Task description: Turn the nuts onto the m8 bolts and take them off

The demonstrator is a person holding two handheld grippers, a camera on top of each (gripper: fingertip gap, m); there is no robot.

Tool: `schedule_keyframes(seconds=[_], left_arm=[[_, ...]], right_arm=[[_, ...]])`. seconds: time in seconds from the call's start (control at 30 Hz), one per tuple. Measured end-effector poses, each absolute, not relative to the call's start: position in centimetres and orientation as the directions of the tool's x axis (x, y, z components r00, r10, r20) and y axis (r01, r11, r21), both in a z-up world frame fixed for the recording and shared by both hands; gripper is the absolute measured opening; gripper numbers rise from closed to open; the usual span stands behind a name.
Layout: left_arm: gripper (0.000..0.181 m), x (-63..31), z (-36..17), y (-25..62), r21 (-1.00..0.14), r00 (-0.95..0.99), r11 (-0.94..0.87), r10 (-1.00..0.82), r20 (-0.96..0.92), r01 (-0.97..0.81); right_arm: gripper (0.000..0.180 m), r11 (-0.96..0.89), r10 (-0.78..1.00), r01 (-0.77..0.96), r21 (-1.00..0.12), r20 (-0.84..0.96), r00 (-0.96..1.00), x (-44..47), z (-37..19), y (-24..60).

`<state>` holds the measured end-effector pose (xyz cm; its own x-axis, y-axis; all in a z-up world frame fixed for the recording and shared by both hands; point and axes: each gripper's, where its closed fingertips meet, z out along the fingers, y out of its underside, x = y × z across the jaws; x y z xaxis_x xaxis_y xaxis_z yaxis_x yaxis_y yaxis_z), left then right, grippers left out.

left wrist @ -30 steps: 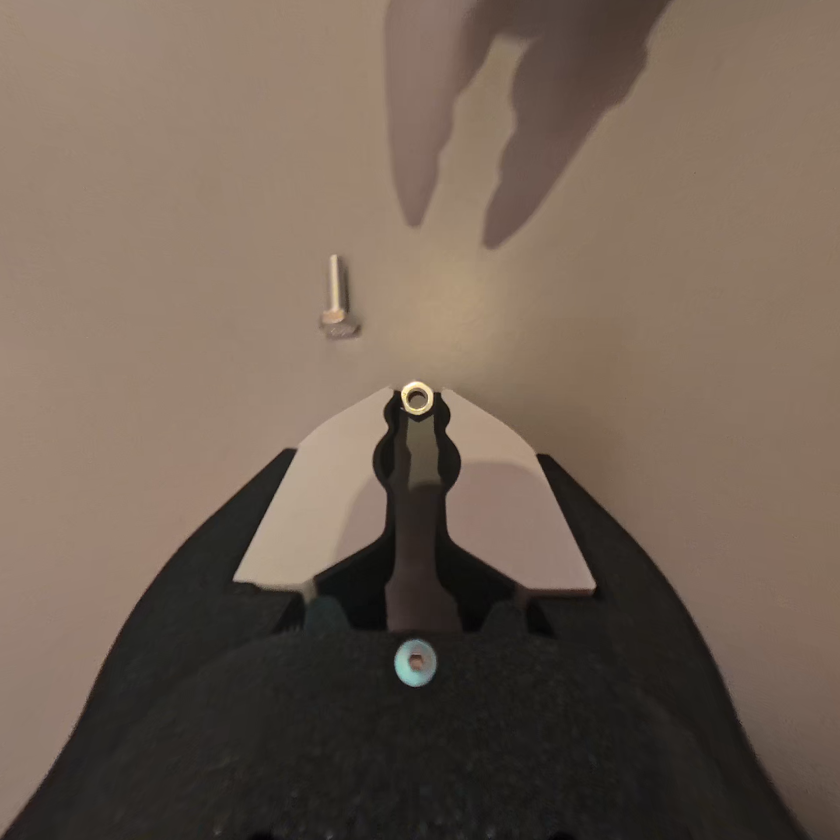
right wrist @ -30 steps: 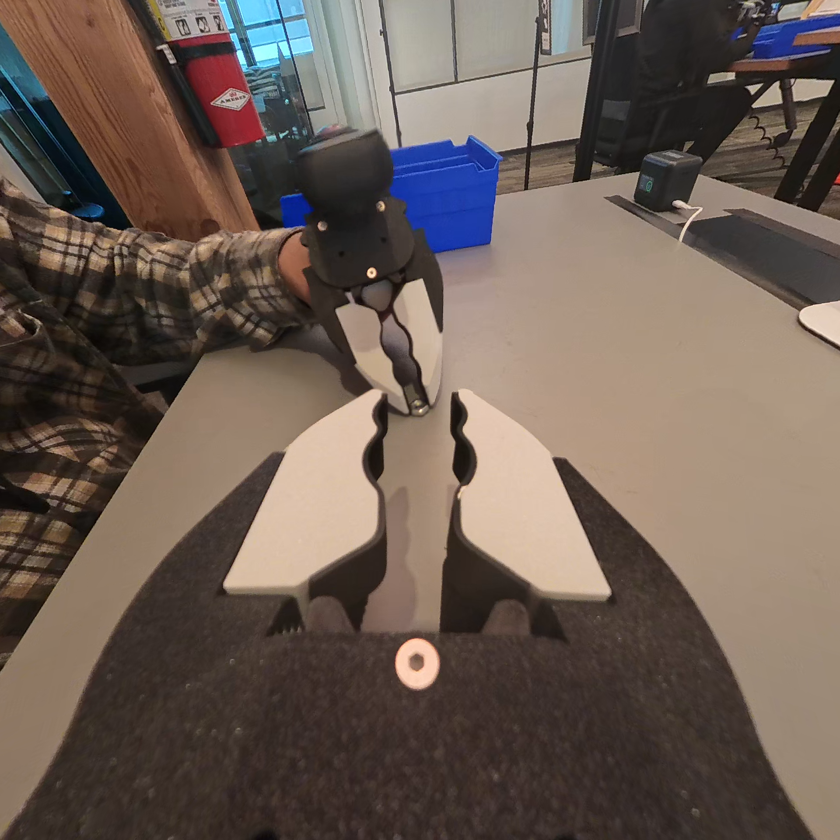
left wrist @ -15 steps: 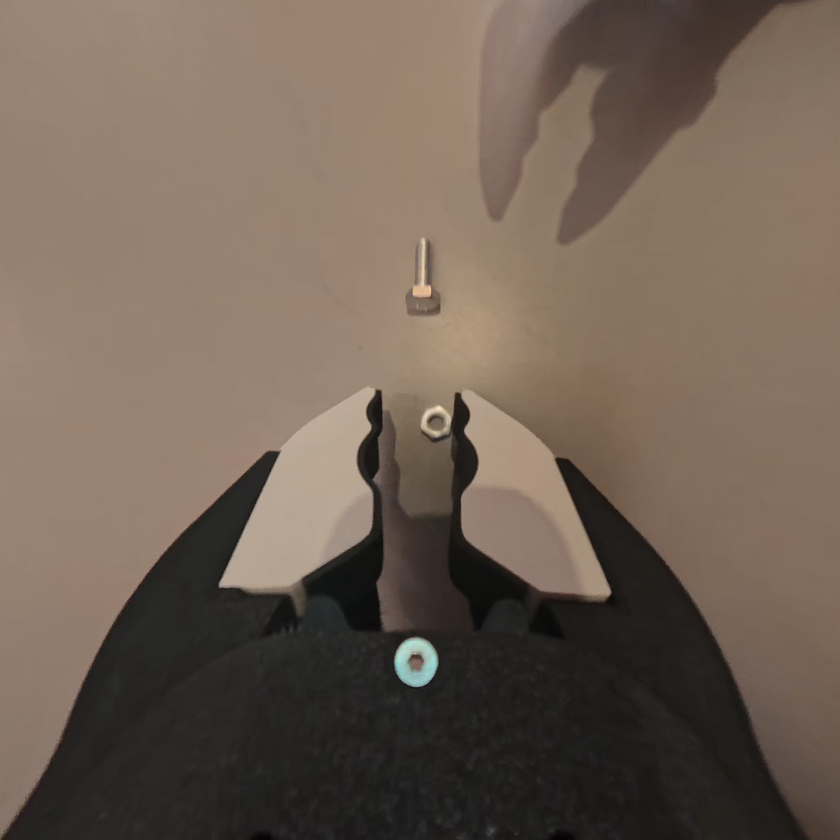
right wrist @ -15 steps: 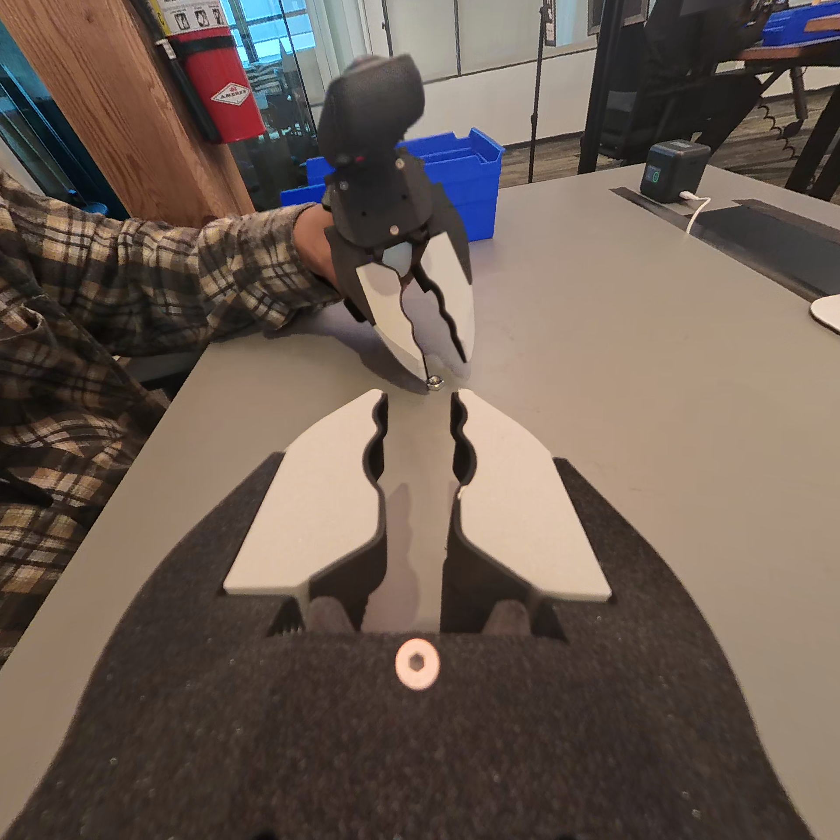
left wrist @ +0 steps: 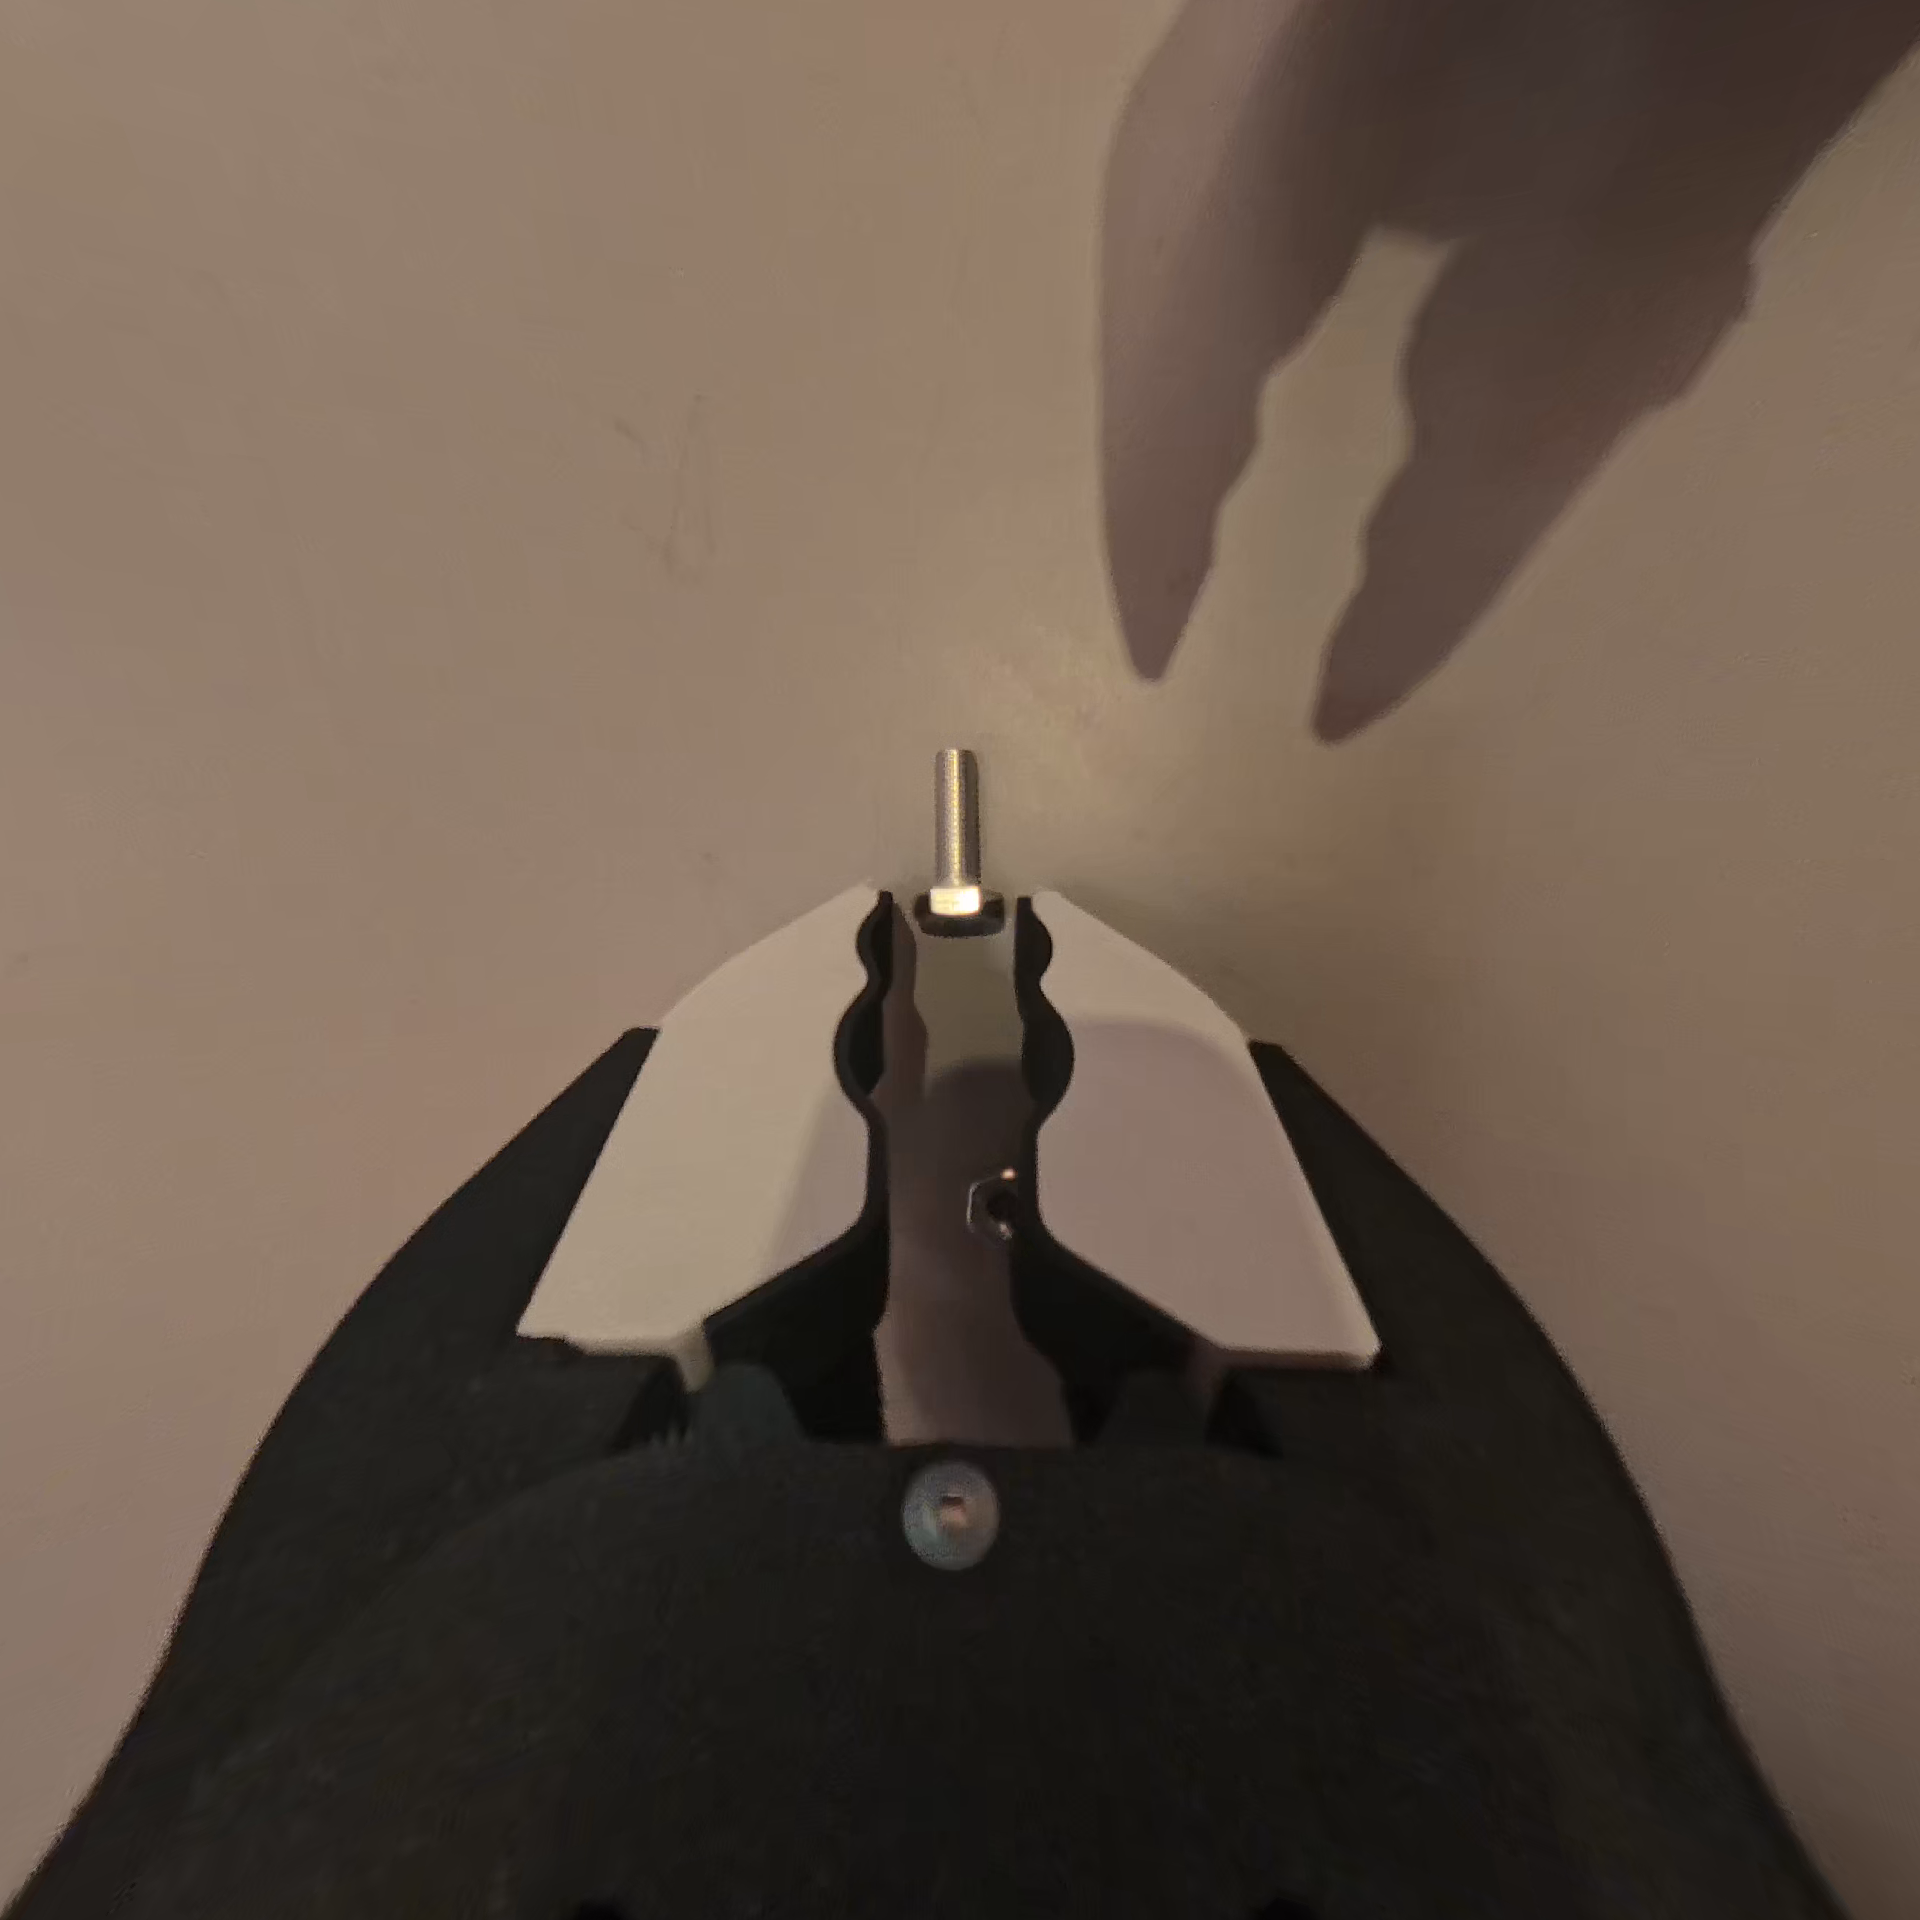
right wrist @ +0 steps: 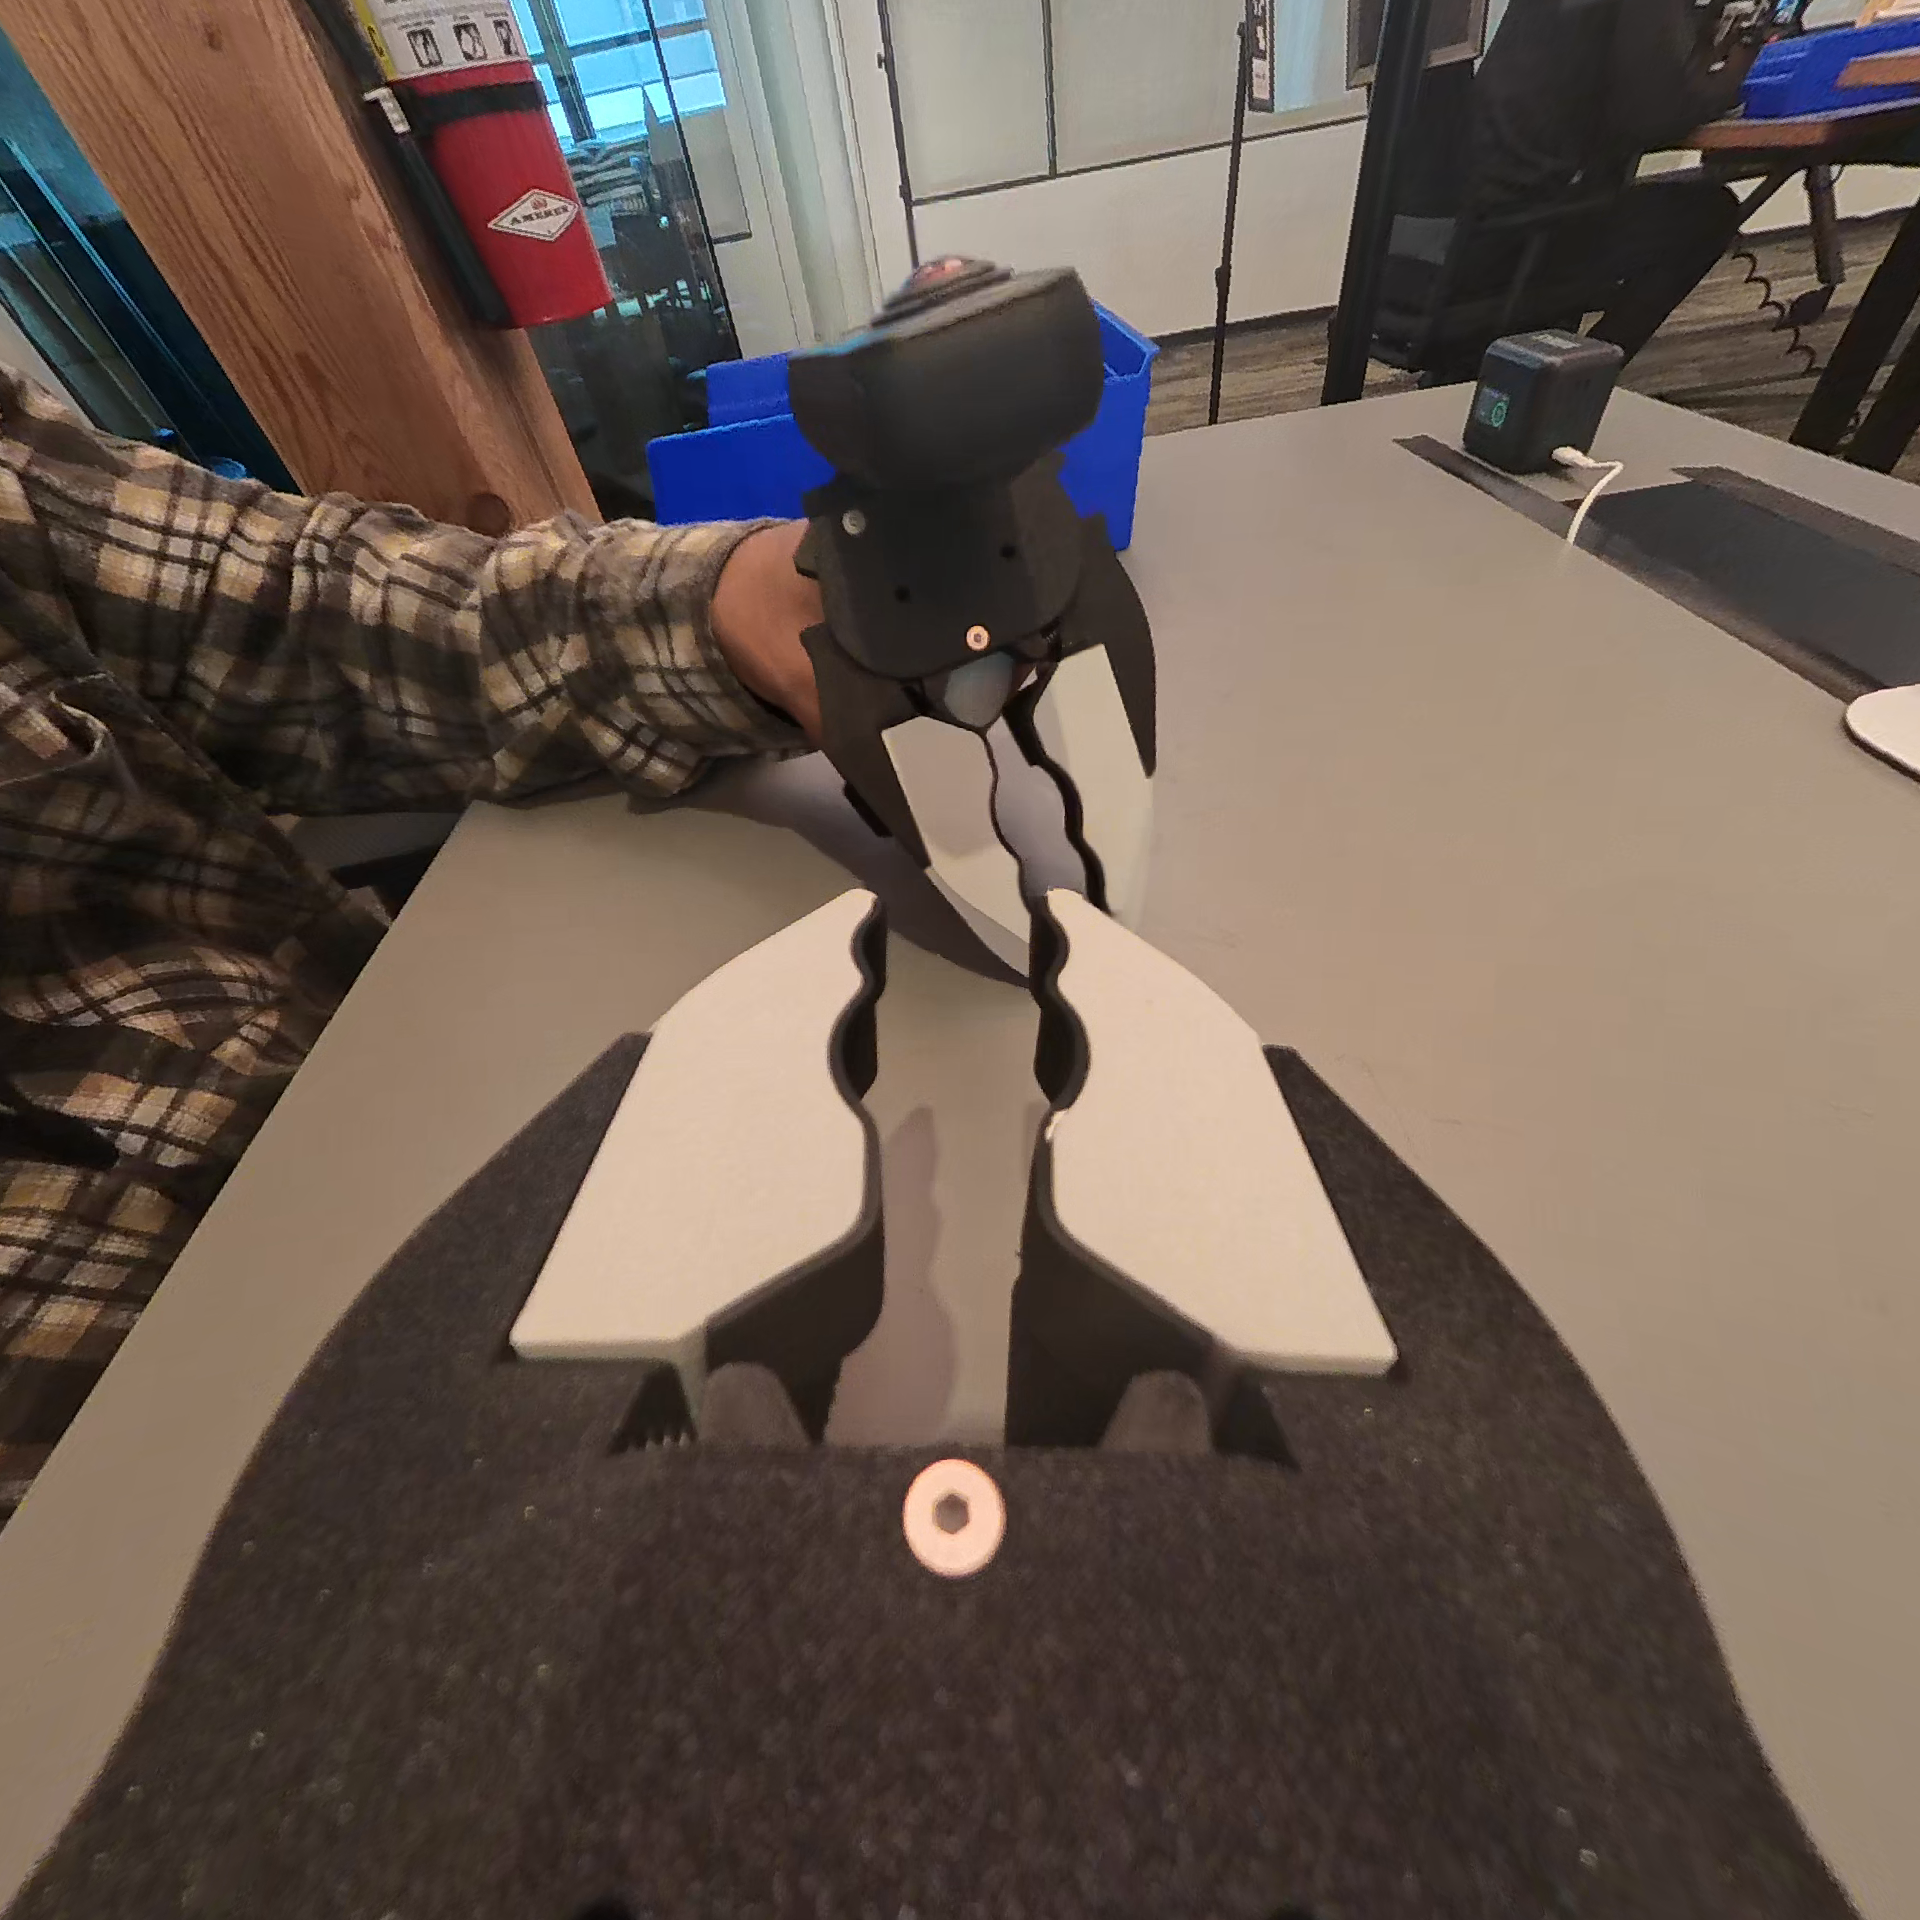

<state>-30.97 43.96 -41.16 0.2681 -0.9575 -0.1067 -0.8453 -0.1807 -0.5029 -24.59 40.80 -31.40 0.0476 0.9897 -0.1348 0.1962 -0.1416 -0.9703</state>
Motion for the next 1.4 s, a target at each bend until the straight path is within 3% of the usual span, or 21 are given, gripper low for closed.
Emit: schedule_keyframes(seconds=[0.2, 0.3, 0.37, 0.47, 0.57, 0.63, 0.8, 1.4], left_arm=[[0.015, -30.7, -41.2, 44.3, -0.513, 0.279, -0.179, -0.952, -0.123, -0.839], [0.015, -30.7, -40.0, 45.2, -0.598, 0.336, -0.195, -0.932, -0.134, -0.778], [0.015, -29.9, -37.8, 45.3, -0.724, 0.382, -0.226, -0.923, -0.056, -0.652], [0.015, -28.0, -32.5, 44.4, -0.909, 0.372, -0.288, -0.913, 0.166, -0.301], [0.015, -27.2, -28.4, 43.2, -0.942, 0.264, -0.336, -0.908, 0.325, 0.002], [0.015, -27.0, -27.4, 42.4, -0.934, 0.207, -0.35, -0.91, 0.358, 0.078], [0.015, -26.2, -27.1, 41.1, -0.93, 0.14, -0.352, -0.921, 0.364, 0.104], [0.015, -25.3, -26.8, 39.7, -0.943, 0.098, -0.321, -0.94, 0.328, 0.084]], right_arm=[[0.025, -0.155, 0.987, 0.184, -0.971, -0.146, 0.062, -24.5, -31.4, 41.1], [0.025, -0.181, 0.981, 0.14, -0.973, -0.17, 0.092, -24.3, -31.0, 41.8], [0.025, -0.206, 0.973, 0.078, -0.976, -0.195, 0.123, -24.1, -30.5, 42.5], [0.026, -0.242, 0.958, -0.056, -0.969, -0.247, 0.145, -24.1, -29.1, 43.2], [0.029, -0.251, 0.95, -0.178, -0.952, -0.277, 0.146, -24.3, -27.7, 43.5], [0.03, -0.252, 0.948, -0.24, -0.938, -0.289, 0.134, -24.3, -26.9, 43.4], [0.025, -0.252, 0.956, -0.309, -0.917, -0.286, 0.067, -25.0, -25.6, 42.4], [0.007, -0.222, 0.974, -0.289, -0.931, -0.228, -0.012, -26.0, -24.9, 40.5]])
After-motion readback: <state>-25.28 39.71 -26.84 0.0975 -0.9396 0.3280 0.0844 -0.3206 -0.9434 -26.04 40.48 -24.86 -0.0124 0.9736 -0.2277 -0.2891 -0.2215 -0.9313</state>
